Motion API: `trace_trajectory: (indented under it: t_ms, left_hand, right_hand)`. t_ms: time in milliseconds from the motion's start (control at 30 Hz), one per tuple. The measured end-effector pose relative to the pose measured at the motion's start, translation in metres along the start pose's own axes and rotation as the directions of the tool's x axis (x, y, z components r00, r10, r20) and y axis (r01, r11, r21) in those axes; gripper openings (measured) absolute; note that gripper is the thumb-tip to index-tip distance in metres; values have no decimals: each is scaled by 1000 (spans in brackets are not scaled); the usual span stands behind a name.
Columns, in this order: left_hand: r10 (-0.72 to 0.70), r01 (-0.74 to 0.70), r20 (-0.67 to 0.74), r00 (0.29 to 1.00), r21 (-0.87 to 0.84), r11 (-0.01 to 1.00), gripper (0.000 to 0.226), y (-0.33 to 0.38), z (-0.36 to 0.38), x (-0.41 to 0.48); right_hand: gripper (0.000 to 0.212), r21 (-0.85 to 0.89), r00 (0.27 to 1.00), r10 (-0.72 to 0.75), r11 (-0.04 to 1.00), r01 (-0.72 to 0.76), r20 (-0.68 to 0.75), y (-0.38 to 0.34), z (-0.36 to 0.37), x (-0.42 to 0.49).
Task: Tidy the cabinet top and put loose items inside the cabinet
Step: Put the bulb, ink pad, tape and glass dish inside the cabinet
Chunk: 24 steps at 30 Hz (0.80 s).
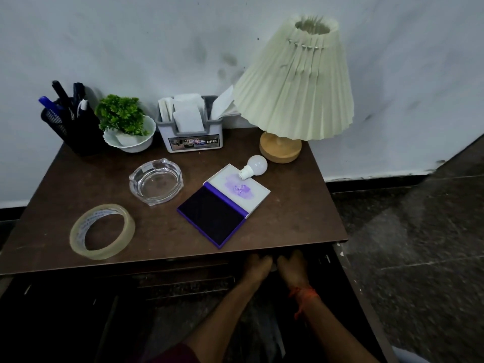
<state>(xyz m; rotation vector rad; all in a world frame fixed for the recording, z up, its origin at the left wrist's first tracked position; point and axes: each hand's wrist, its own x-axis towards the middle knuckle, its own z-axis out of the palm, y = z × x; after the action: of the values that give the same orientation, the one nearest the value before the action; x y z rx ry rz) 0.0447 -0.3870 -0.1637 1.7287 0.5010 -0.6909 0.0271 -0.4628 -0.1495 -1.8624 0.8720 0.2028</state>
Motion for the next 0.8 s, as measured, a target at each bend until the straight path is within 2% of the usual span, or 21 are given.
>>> trace_trajectory:
  t_ms: [200, 333, 467, 667, 800]
  left_hand:
    - [25, -25, 2, 1000, -52, 998, 30, 4, -6, -9]
    - [147, -149, -32, 989, -74, 986, 28, 1, -14, -29]
    - [218, -218, 7, 976, -56, 974, 37, -10, -26, -53]
    - [310, -304, 7, 951, -178, 936, 50, -20, -43, -79]
    - [321, -320, -11, 947, -117, 940, 53, -7, -60, -107]
  right_hand:
    - [32, 30, 1000, 28, 999, -27, -9, 3, 0, -5]
    - [34, 50, 999, 37, 998, -37, -13, 4, -5, -21]
    - [37, 74, 1000, -23, 997, 25, -17, 4, -12, -50]
    - [38, 164, 999, -40, 986, 45, -35, -8, -20, -107]
    - [38, 185, 996, -74, 979, 83, -55, -21, -23, -132]
